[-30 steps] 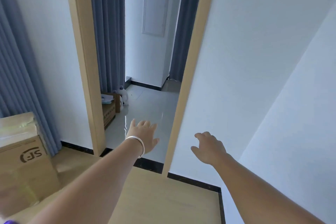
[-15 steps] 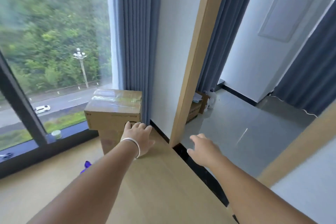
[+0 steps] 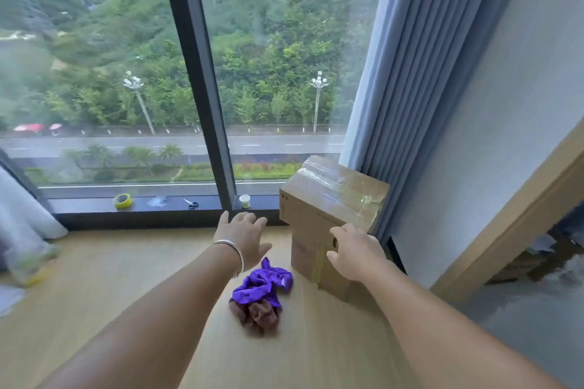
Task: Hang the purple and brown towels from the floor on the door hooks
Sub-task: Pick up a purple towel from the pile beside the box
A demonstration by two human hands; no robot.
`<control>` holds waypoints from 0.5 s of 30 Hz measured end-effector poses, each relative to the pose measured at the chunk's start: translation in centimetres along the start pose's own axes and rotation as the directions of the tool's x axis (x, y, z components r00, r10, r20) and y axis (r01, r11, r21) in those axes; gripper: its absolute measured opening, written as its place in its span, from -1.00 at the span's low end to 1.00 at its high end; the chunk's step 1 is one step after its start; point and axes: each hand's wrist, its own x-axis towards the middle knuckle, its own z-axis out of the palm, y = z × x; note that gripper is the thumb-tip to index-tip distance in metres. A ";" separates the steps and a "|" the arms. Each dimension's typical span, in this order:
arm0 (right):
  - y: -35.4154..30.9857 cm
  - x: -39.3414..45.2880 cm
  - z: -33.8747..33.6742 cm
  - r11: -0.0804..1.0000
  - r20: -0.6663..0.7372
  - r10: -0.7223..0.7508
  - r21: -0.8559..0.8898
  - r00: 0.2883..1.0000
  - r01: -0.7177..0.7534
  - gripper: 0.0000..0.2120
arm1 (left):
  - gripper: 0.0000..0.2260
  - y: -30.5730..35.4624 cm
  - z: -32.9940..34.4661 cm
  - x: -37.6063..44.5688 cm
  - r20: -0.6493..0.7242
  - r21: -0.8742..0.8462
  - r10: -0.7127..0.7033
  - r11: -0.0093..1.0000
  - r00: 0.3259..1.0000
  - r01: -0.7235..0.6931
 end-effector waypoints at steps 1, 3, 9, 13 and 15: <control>-0.6 1.4 0.4 1.000 0.016 -0.029 -0.007 0.999 0.029 -0.54 | -0.46 -0.8 0.6 0.2 0.019 -0.008 -0.031 0.999 0.999 0.031; -2.0 3.9 1.2 0.997 0.054 -0.077 -0.011 0.996 0.078 -0.55 | -0.47 -2.4 1.8 0.8 0.050 -0.003 -0.079 0.997 0.996 0.080; -5.3 11.1 5.9 0.986 0.194 -0.155 -0.036 0.969 0.164 -0.52 | -0.50 -7.1 7.6 4.0 0.194 -0.007 -0.157 0.987 0.968 0.161; -6.6 16.1 10.2 0.986 0.306 -0.141 -0.042 0.941 0.161 -0.55 | -0.49 -9.9 13.2 8.0 0.276 -0.069 -0.169 0.979 0.946 0.194; -7.0 18.5 12.3 0.988 0.354 -0.123 -0.046 0.927 0.148 -0.54 | -0.50 -11.0 16.1 9.9 0.319 -0.095 -0.160 0.975 0.934 0.200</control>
